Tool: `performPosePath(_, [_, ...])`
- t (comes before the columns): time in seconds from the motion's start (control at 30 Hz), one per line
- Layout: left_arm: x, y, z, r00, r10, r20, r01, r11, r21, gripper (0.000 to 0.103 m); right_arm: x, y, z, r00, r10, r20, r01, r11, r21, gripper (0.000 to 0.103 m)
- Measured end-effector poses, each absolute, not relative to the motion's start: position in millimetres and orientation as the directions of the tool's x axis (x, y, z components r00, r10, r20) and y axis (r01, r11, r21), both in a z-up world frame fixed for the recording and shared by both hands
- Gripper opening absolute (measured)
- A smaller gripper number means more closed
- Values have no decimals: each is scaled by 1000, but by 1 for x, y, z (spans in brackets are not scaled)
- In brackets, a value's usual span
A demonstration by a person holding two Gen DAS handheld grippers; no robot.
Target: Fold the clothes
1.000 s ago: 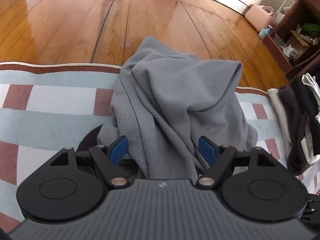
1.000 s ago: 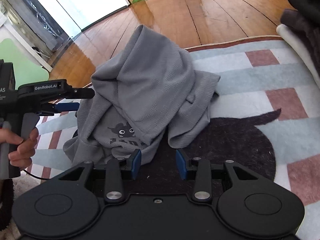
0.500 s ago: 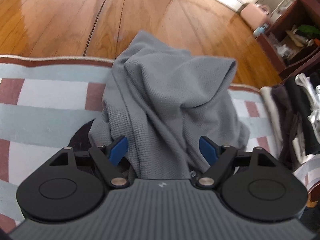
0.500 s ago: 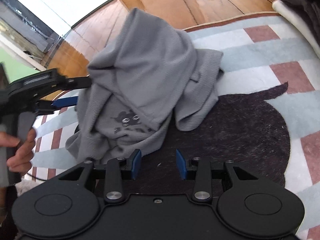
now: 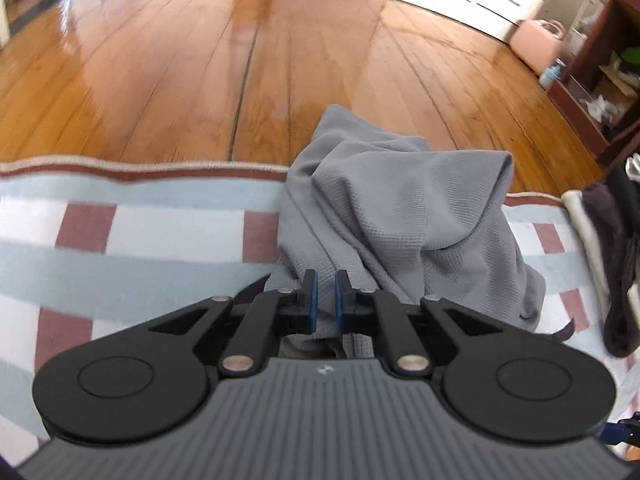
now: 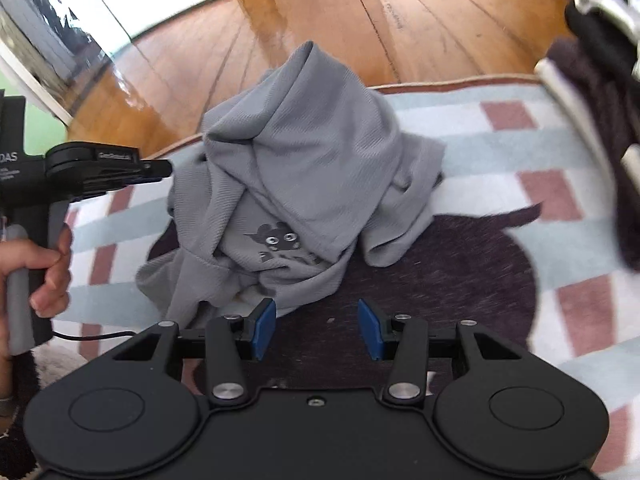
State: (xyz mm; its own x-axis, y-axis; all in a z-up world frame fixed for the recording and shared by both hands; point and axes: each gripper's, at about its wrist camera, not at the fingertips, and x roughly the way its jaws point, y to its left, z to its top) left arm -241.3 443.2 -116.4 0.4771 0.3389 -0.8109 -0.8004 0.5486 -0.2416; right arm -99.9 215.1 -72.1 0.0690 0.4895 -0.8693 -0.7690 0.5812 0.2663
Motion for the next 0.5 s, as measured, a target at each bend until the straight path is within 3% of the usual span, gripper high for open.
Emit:
performPosePath(0.13, [-249, 451, -123, 550, 238, -800, -778, 495, -387, 9, -83, 232, -36, 149, 451, -880, -770, 612, 183, 51])
performPosePath(0.23, [-255, 454, -132, 566, 191, -802, -777, 449, -442, 11, -71, 244, -24, 140, 482, -865, -748, 624, 226, 52])
performPosePath(0.5, [-264, 454, -131, 557, 214, -802, -800, 397, -450, 12, -64, 274, -89, 69, 558, -827, -687, 628, 366, 52])
